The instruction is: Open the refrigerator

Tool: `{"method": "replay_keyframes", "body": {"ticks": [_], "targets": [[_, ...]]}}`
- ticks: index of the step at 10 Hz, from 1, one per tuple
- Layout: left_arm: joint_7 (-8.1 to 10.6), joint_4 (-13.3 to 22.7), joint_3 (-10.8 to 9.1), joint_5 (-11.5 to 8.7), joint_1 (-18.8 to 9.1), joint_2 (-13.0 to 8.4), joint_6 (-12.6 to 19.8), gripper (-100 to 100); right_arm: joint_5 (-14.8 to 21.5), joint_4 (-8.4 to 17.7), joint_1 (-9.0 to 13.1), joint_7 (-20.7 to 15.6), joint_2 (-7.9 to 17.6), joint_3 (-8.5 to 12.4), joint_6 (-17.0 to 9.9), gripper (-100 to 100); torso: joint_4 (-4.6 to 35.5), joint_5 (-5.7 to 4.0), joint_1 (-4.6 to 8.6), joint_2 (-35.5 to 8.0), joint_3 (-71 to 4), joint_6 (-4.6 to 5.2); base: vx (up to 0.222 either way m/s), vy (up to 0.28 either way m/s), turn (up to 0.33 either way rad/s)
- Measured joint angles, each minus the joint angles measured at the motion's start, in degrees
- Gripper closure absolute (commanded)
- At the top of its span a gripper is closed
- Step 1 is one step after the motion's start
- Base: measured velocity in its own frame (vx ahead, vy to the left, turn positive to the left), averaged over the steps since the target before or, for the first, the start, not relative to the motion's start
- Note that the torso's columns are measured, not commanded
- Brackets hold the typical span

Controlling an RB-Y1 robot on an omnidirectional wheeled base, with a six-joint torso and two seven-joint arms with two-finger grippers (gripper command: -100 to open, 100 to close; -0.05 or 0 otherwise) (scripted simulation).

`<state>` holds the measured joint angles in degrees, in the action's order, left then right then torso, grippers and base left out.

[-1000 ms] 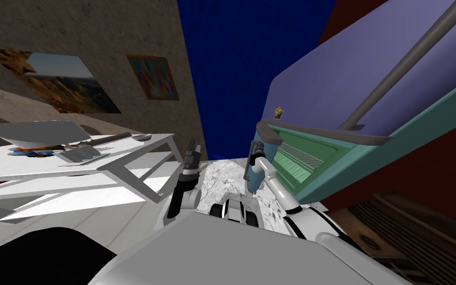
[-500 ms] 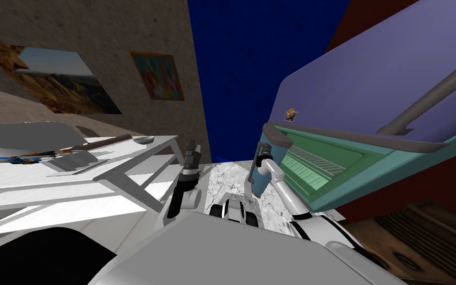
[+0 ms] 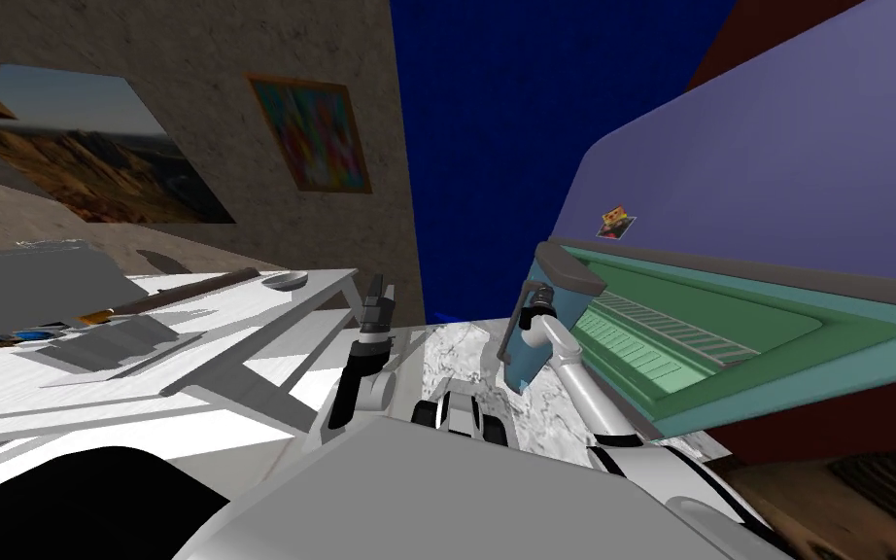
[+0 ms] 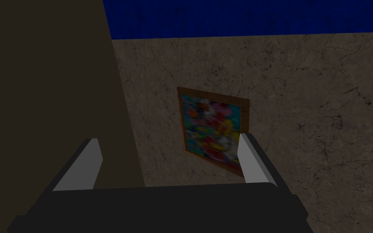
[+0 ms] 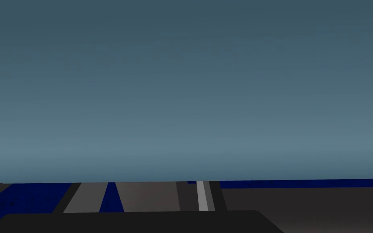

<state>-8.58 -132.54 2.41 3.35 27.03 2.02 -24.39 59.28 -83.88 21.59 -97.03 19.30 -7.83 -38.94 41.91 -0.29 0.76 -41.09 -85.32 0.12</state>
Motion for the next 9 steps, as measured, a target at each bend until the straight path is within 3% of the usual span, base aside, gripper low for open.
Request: {"method": "replay_keyframes", "body": {"ticks": [3, 4, 5, 9], "targets": [[0.00, 0.0, 0.00, 0.0, 0.0, 0.0, 0.0, 0, -0.3, -0.7, -1.7, -0.7, 2.3, 3.9, 0.0, 100, 0.0, 0.07, -0.37, -0.3, 0.2, -0.12, 0.158, 0.389, -0.002], [0.00, 0.0, 0.00, 0.0, 0.0, 0.0, 0.0, 0, -0.5, -0.9, -2.0, -0.8, 3.0, 5.2, 0.0, 100, 0.0, 0.04, -0.34, -0.6, 0.4, -0.15, 0.079, 0.156, -0.009], [0.00, 0.0, -0.02, 0.0, 0.0, 0.0, 0.0, 0, -0.5, -1.1, -1.9, -0.9, 3.0, 5.3, 0.0, 100, 0.1, -0.09, 0.17, -1.1, 0.7, -0.11, 0.183, 0.155, 0.017], [0.00, 0.0, -0.01, 0.0, 0.0, 0.0, 0.0, 0, 1.7, -0.9, -2.4, -0.7, 2.4, 6.7, -3.6, 100, 0.2, 0.15, -0.27, -0.4, 0.3, -0.12, 0.218, 0.253, -0.014]]}}
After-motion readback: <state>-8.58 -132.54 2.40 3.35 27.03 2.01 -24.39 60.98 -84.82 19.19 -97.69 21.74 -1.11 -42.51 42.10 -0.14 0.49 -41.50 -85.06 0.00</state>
